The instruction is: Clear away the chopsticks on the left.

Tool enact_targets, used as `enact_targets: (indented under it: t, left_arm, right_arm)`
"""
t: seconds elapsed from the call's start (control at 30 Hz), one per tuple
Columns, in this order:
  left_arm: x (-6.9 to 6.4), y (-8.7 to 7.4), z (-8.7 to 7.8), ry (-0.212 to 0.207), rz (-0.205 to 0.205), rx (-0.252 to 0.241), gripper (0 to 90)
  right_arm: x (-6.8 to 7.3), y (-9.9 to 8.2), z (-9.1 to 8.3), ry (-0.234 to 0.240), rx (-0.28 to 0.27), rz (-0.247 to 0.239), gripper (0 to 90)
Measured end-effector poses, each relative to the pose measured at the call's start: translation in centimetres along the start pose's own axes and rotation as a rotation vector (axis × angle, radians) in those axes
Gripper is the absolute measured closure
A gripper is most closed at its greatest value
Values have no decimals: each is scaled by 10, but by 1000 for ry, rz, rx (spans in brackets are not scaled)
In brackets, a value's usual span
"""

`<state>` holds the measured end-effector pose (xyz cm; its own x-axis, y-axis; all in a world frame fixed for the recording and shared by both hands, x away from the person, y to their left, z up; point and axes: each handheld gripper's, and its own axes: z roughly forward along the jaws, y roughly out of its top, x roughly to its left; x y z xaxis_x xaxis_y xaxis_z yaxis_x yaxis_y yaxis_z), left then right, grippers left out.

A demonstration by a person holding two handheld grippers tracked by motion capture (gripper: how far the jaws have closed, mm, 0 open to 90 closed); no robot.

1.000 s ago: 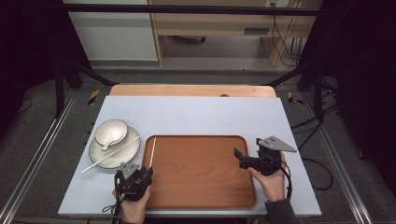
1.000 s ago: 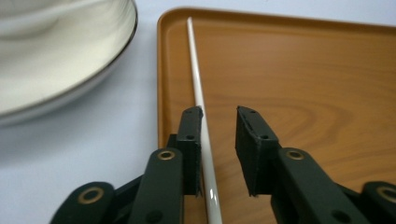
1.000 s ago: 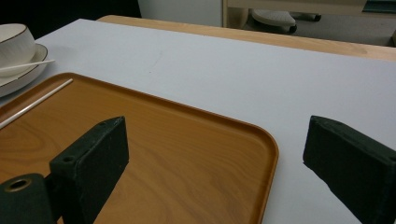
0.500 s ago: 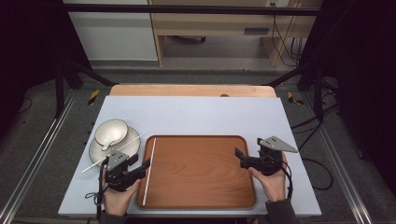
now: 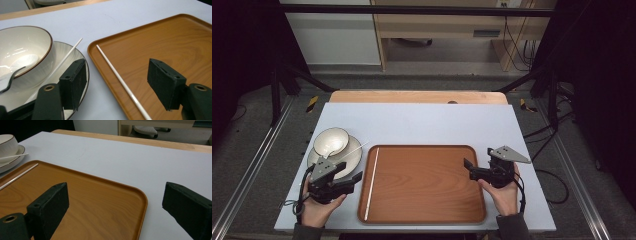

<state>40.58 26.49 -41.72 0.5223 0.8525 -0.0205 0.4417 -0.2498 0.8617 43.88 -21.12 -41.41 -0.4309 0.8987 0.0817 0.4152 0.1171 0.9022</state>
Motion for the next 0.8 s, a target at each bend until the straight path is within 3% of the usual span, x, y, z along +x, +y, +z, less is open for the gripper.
enact_targets:
  t: [0.13,0.27,0.4,0.63,0.8]
  left_arm:
    - [8,-5,-6,-15,9,-21,289]
    - [23,-15,-7,-14,44,10,274]
    - [32,-19,-9,-20,41,14,267]
    - [53,-26,-11,23,44,78,263]
    - [61,-29,-9,50,44,96,283]
  right_arm:
    - [1,-1,2,3,4,0,71]
    - [0,-2,2,2,10,-9,71]
    - [0,-2,3,5,11,2,72]
    - [1,-3,5,2,18,-11,72]
    - [1,-2,4,6,15,-4,73]
